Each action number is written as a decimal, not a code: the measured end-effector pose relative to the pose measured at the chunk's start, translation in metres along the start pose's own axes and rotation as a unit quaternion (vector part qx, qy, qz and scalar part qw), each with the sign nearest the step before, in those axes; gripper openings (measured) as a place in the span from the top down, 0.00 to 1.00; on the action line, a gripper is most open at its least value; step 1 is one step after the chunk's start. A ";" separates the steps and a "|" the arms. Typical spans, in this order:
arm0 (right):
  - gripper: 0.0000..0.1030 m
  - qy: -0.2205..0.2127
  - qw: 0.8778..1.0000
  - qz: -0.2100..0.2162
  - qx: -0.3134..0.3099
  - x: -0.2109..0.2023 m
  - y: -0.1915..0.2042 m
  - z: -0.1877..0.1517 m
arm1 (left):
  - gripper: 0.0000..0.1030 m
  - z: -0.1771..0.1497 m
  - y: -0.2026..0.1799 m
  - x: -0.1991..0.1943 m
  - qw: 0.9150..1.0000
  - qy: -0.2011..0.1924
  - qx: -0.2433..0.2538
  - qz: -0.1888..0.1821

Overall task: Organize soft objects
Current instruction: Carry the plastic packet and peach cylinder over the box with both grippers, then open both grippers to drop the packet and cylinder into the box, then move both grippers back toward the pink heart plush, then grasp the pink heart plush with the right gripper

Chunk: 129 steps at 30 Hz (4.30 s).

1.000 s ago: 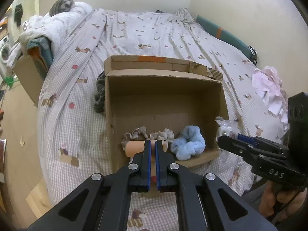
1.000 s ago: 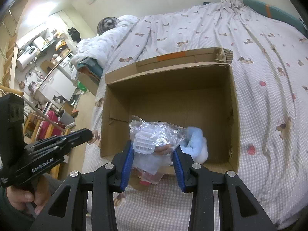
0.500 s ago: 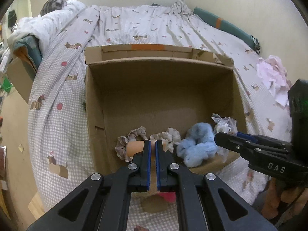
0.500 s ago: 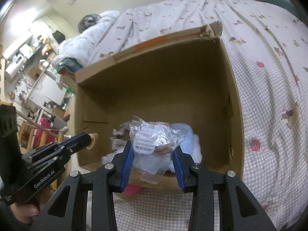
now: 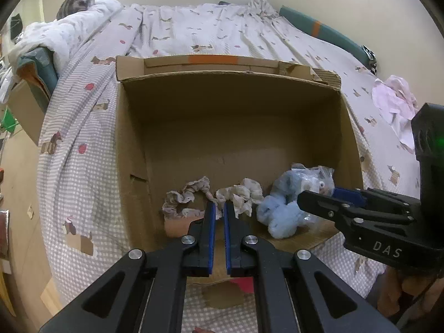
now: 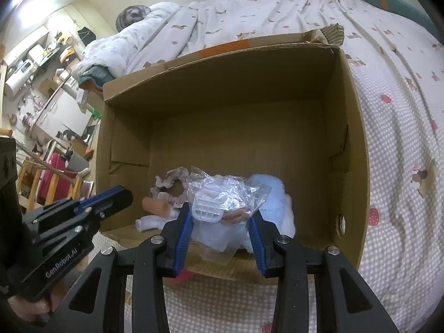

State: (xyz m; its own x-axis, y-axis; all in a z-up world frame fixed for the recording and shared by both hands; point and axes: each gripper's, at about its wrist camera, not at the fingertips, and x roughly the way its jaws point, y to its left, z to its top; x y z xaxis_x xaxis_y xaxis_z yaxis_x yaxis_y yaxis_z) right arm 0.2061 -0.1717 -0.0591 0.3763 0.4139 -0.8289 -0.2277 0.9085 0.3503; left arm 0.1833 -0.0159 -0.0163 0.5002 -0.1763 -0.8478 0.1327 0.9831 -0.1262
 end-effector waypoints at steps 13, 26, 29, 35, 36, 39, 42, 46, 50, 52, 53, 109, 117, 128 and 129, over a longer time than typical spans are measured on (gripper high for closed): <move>0.60 0.007 1.000 -0.004 0.007 0.006 -0.001 0.001 | 0.39 -0.005 -0.011 0.002 1.000 -0.004 0.024 0.008; 0.27 -0.014 0.999 0.005 0.048 -0.002 -0.017 0.003 | 0.04 0.001 -0.002 -0.013 0.999 -0.036 0.002 0.005; 0.18 -0.038 0.997 0.011 0.059 -0.011 -0.020 0.005 | 0.03 0.002 -0.002 -0.015 0.999 -0.038 0.003 0.007; 0.16 -0.053 0.996 0.004 0.069 -0.018 -0.025 0.006 | 0.03 0.002 -0.004 -0.021 0.998 -0.050 0.011 0.027; 0.16 -0.052 0.996 0.005 0.070 -0.018 -0.025 0.006 | 0.03 0.001 -0.004 -0.022 0.998 -0.052 0.012 0.029; 0.16 -0.049 0.996 0.006 0.071 -0.017 -0.024 0.006 | 0.03 0.000 -0.006 -0.024 0.997 -0.058 0.014 0.042; 0.16 -0.049 0.996 0.008 0.068 -0.020 -0.023 0.004 | 0.03 -0.001 -0.004 -0.029 0.996 -0.065 0.009 0.054; 0.16 -0.050 0.997 0.010 0.066 -0.023 -0.021 0.001 | 0.03 -0.004 -0.002 -0.038 0.996 -0.073 0.008 0.053; 0.16 -0.050 0.997 0.009 0.064 -0.027 -0.019 -0.003 | 0.03 -0.008 -0.002 -0.048 0.994 -0.086 0.012 0.062; 0.16 -0.049 0.997 0.008 0.064 -0.029 -0.017 -0.006 | 0.03 -0.011 -0.001 -0.052 0.994 -0.086 0.011 0.065; 0.16 -0.049 0.997 0.008 0.063 -0.030 -0.017 -0.007 | 0.03 -0.013 -0.001 -0.054 0.994 -0.085 0.009 0.069; 0.16 0.042 0.996 0.004 0.073 -0.010 -0.023 -0.065 | 0.94 -0.106 -0.006 0.017 0.988 0.143 -0.049 -0.027; 0.17 0.100 0.993 0.032 0.058 0.029 0.007 -0.073 | 0.94 -0.102 0.022 -0.002 0.990 0.126 -0.056 -0.007; 0.45 0.126 0.991 0.022 0.043 0.072 0.038 -0.072 | 0.95 -0.094 0.035 -0.008 0.991 0.116 -0.071 0.011; 0.45 0.126 0.991 0.020 0.041 0.074 0.039 -0.072 | 0.95 -0.093 0.033 -0.006 0.991 0.116 -0.071 0.012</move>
State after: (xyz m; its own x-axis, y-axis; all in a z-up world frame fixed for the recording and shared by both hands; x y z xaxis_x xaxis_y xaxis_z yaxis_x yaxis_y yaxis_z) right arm 0.1599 -0.1100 -0.1383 0.1305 0.4314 -0.8927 -0.1606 0.8977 0.4103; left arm 0.1049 0.0226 -0.0632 0.2903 -0.1537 -0.9445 -0.0058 0.9867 -0.1623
